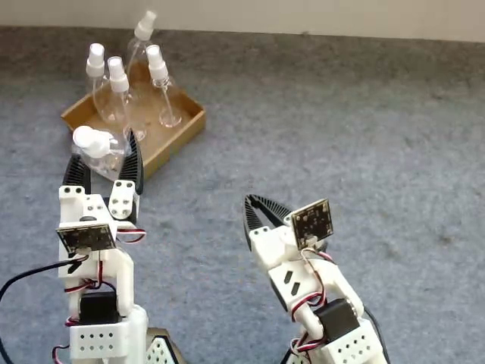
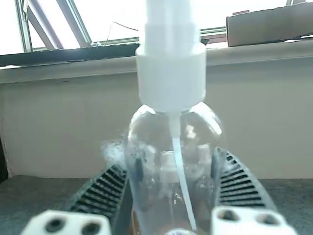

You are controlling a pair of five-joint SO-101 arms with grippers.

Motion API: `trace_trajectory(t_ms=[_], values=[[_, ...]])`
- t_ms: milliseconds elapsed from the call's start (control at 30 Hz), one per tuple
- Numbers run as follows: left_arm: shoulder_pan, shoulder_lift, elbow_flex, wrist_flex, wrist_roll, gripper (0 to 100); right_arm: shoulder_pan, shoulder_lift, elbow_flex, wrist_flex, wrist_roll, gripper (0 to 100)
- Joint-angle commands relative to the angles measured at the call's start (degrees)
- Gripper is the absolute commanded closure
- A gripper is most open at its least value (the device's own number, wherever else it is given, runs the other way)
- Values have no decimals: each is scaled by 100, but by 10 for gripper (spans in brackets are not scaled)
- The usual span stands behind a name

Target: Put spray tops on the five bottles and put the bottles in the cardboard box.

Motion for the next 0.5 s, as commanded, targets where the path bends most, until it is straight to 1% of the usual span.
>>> trace_trajectory(t_ms=[0, 200, 467], values=[[-57, -84, 101, 18, -9, 940, 92, -48, 778, 75, 44, 978], [-57, -84, 101, 1169, -9, 938, 92, -40, 778, 84, 44, 978], [-66, -92, 101, 2004, -44, 938, 127, -40, 778, 84, 44, 978]])
